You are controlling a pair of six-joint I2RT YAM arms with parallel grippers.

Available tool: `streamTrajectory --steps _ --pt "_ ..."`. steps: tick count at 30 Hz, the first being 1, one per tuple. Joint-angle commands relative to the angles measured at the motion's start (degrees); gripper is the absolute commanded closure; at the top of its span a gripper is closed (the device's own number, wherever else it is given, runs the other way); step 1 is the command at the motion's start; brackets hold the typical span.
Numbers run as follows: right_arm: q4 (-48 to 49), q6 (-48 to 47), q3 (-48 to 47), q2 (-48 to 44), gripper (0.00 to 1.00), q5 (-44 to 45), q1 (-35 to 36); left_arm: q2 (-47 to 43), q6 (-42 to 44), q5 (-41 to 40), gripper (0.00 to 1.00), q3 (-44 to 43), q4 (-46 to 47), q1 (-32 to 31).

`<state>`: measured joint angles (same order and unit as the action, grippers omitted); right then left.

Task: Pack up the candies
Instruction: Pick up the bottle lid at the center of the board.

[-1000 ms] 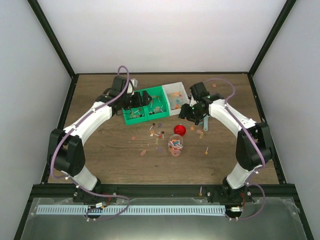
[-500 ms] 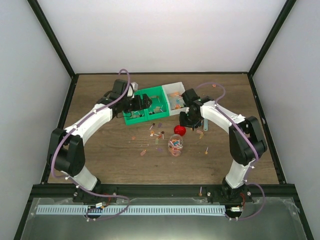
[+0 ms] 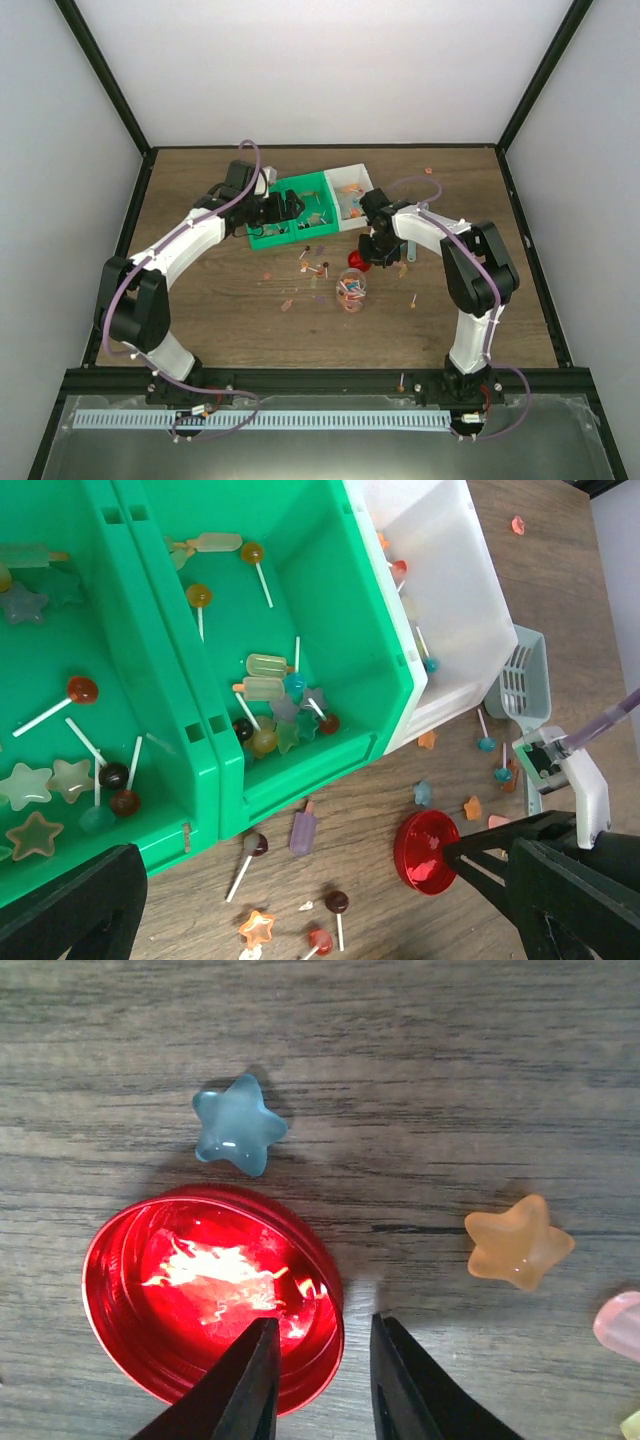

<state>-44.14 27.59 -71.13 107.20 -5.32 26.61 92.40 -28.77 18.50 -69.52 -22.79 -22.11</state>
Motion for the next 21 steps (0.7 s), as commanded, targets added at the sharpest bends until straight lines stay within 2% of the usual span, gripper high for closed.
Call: streamTrajectory --steps 1,3,10,21 --pt "1.8 0.1 0.7 0.5 0.76 -0.1 0.1 -1.1 -0.4 0.7 0.00 0.7 -0.1 0.2" --pt "1.8 0.1 0.9 0.5 0.83 -0.1 0.1 -1.0 -0.4 0.8 0.00 0.7 -0.1 0.3" --pt "1.2 0.4 0.5 -1.1 0.97 1.0 0.1 -0.4 -0.5 1.3 0.00 0.6 0.1 0.3" --pt "-0.3 1.0 -4.4 -7.8 0.99 -6.1 -5.1 -0.2 0.7 4.1 0.00 -2.4 0.4 0.5"
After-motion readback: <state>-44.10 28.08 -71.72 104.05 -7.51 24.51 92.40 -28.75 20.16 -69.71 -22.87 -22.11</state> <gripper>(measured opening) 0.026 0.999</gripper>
